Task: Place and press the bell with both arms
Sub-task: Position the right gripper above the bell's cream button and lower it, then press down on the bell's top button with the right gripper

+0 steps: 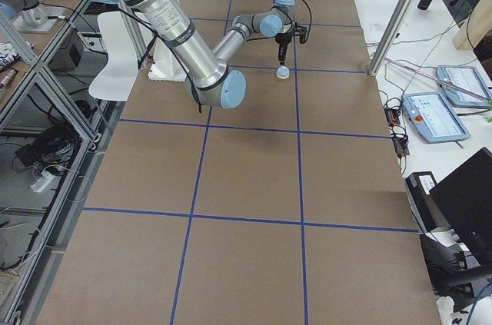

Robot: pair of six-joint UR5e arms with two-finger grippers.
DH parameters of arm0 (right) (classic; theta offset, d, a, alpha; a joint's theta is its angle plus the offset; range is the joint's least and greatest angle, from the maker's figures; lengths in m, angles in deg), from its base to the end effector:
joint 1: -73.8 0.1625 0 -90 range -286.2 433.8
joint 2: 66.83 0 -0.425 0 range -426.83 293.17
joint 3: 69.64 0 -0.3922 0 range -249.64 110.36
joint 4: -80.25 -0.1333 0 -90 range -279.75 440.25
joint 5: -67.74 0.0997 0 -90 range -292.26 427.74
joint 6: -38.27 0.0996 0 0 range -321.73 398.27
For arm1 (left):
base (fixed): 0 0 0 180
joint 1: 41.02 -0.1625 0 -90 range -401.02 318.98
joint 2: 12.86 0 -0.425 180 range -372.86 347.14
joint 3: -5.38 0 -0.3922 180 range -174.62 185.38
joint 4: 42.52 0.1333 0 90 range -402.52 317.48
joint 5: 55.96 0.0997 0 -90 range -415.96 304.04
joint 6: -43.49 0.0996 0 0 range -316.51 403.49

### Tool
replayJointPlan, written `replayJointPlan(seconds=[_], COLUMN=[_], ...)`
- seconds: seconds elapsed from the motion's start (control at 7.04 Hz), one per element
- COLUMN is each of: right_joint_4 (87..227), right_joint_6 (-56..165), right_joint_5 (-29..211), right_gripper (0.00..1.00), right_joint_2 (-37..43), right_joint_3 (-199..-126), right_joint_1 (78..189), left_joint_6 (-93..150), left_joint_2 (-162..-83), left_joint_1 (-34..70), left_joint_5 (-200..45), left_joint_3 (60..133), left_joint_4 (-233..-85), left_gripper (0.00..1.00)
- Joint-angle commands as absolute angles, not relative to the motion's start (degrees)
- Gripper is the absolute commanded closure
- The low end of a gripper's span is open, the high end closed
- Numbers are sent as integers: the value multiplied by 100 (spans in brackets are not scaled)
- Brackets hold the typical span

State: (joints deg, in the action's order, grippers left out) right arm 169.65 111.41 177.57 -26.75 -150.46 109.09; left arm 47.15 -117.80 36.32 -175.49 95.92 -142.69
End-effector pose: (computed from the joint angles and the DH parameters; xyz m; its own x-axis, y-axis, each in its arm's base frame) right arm -0.5621 -0.5198 0.1847 0.6911 0.1549 0.7060 -0.1673 0.9845 -0.0522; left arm 0.0526 -0.6184 0.5034 0.7879 0.4542 -0.4158 -0.2484 0.8523 0.4604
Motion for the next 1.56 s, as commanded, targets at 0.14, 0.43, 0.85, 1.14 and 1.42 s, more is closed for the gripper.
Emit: replayJointPlan(seconds=[0.14,0.43,0.85,1.14,1.42], right_joint_4=[16929,16842,16718,16709,16517], right_joint_6=[11096,11096,11078,11070,11061], right_joint_5=[17760,17752,17752,17752,17752], right_gripper=[100,100,100,100,100], right_joint_2=[-2710,-2999,-3001,-2992,-2992], right_joint_3=[-14928,-14473,-14269,-14224,-14041], right_joint_1=[10905,10905,10905,10905,10878], left_joint_6=[4709,4709,4709,4709,4709], left_joint_2=[-11762,-11762,-11762,-11753,-11753], left_joint_1=[3632,3632,3632,3632,3624], left_joint_5=[-17549,-17549,-17558,-17558,-17558], left_joint_3=[9599,9590,9582,9590,9590], left_joint_4=[-14262,-14262,-14262,-14262,-14262], left_gripper=[0,0,0,0,0])
